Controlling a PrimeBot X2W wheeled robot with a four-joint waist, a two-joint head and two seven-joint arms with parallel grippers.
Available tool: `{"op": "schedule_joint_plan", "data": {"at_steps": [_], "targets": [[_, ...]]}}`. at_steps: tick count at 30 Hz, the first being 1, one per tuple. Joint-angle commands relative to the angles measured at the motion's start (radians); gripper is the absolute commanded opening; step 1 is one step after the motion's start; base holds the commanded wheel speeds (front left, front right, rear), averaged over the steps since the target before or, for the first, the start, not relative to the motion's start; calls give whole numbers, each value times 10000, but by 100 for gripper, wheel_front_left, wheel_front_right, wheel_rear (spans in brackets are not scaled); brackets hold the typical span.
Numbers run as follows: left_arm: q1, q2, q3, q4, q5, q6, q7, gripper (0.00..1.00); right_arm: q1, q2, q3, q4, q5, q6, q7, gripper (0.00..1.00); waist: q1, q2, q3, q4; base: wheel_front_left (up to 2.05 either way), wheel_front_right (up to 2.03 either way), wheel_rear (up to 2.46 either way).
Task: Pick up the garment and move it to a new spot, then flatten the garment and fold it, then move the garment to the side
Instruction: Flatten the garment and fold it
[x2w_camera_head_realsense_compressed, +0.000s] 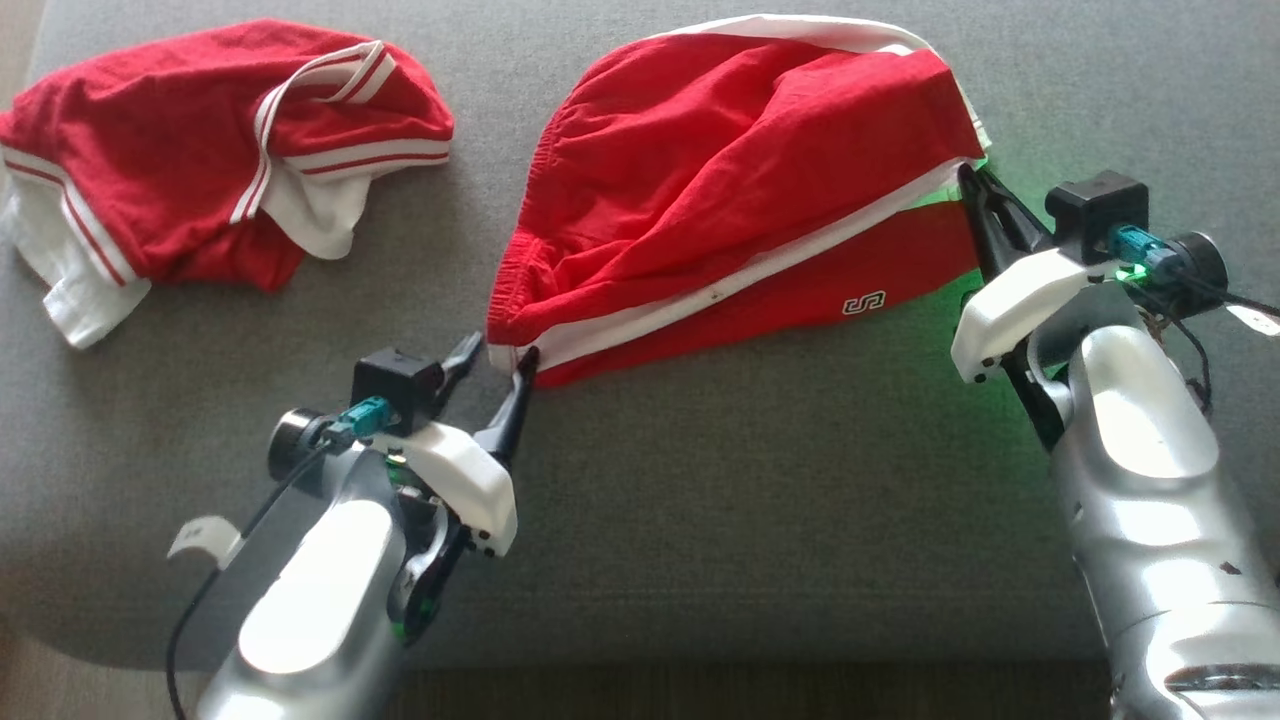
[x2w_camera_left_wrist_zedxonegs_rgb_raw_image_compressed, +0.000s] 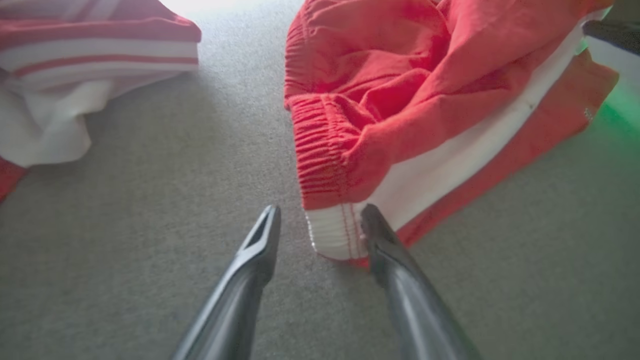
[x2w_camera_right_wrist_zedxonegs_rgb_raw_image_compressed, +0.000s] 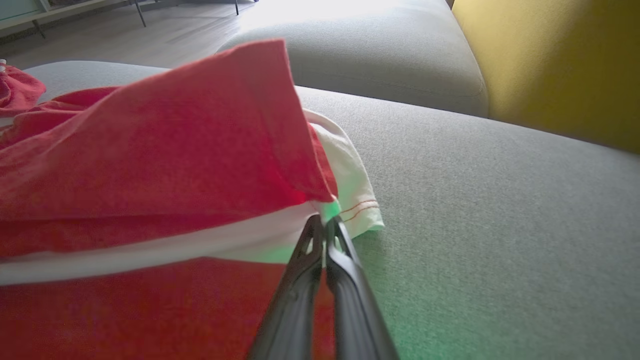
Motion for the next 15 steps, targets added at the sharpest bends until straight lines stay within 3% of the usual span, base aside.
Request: {"op": "schedule_joint_plan", "data": {"at_steps": [1,2,11,15], "targets": [[-377,187,260,-170,-113,-93,57,30,-206,164,167,-356,-61,-2,-13,0,-1,0,-9,-23,0,0,0],[-387,180,235,-144,-143,-125,66,2,-208,165,156,-355,-61,-2,-12,0,-1,0,-23,-34,0,0,0],[-24,319,316,-767,-829,-346,366,0,-68,113,-20,-537,183,-2,49,0,-1,0,-664,-131,0,0,0],[127,581,756,-1963,-1876,-502,876,0,-64,-32,177,-1021,1172,-2,521,0,-1,0,-1202,-255,0,0,0]]}}
